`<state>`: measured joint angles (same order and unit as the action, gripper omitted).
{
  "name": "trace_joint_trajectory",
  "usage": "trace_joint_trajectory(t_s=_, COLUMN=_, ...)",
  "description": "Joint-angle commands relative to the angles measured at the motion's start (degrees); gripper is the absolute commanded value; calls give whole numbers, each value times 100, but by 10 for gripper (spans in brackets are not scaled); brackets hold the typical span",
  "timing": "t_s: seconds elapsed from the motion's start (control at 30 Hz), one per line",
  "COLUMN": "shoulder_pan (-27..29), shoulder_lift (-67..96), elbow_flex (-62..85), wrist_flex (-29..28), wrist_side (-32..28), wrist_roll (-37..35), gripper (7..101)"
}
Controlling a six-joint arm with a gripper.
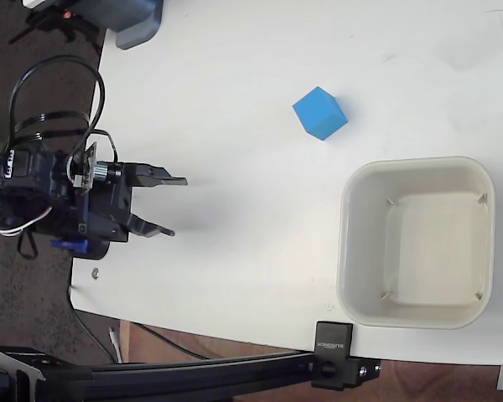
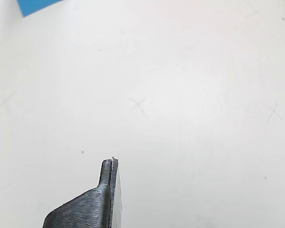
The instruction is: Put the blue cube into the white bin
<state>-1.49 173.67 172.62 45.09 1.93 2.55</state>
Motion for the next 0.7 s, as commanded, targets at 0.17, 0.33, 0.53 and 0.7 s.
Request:
trace_joint_trajectory(t_s=0.17, shoulder_pan=114, shoulder_lift=132, elbow_flex=-123, wrist_flex=-53, wrist_side=-70, wrist_roll=-9, gripper=1003)
trace_joint_trajectory(t_s=0.33, shoulder_pan=114, shoulder_lift=132, elbow_flex=-123, wrist_flex=-53, wrist_side=-70, wrist_roll=-9, gripper=1003)
trace_joint_trajectory(t_s=0.53, shoulder_pan=114, shoulder_lift=132, elbow_flex=-123, wrist_flex=-53, wrist_side=-70, wrist_roll=-9, gripper=1003)
trace_joint_trajectory(t_s=0.7, shoulder_pan=88, shoulder_lift=132, elbow_flex=-176, wrist_flex=-70, wrist_side=35, wrist_roll=26, gripper=1003)
